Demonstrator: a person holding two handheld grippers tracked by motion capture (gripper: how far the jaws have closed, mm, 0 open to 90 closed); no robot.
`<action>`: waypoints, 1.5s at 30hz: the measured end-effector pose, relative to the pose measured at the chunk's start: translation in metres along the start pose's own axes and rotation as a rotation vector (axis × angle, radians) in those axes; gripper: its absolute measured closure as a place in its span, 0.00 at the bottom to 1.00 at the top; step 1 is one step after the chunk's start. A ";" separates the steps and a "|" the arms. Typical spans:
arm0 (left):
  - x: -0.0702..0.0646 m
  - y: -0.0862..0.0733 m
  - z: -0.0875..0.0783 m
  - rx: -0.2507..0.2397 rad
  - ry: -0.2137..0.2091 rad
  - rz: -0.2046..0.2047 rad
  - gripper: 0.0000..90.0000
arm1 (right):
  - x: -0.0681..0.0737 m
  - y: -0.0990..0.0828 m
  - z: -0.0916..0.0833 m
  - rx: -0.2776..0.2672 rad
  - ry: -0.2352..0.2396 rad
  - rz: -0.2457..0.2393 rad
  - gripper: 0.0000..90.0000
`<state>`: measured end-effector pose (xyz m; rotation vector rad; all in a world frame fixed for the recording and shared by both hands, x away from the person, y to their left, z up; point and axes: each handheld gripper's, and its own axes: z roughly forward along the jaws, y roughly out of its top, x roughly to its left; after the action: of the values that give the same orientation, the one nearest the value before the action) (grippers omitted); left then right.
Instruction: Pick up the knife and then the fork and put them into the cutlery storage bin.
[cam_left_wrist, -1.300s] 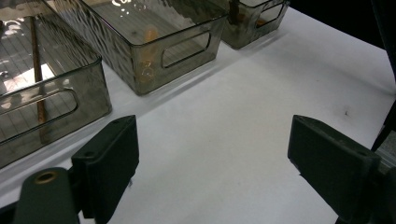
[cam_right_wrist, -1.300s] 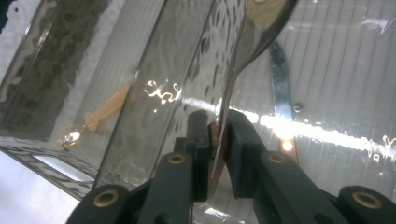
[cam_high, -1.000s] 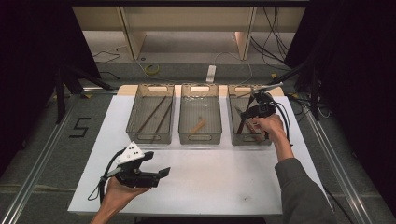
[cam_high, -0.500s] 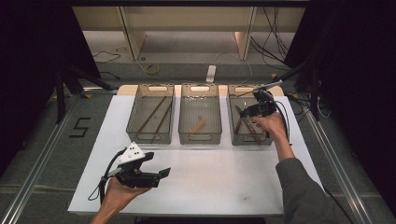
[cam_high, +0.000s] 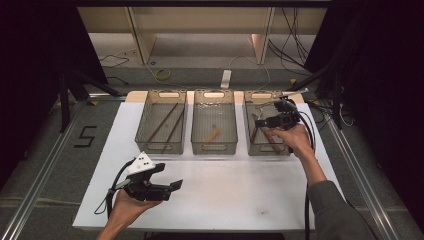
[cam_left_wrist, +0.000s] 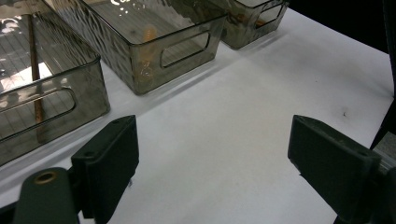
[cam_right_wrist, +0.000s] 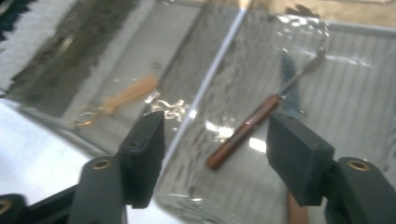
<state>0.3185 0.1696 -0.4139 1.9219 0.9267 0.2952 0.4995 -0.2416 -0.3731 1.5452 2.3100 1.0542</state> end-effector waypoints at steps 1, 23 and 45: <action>0.001 0.000 0.000 0.000 -0.002 -0.005 0.18 | 0.003 -0.003 -0.002 -0.012 0.006 -0.009 0.38; 0.006 0.001 0.003 -0.006 -0.012 -0.038 0.18 | 0.048 -0.095 -0.035 -0.260 0.159 -0.130 0.28; 0.010 -0.003 -0.002 -0.026 -0.018 -0.051 0.17 | 0.067 -0.164 -0.042 -0.332 0.187 -0.175 0.23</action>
<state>0.3223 0.1789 -0.4169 1.8717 0.9539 0.2584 0.3266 -0.2383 -0.4306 1.1431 2.1887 1.4968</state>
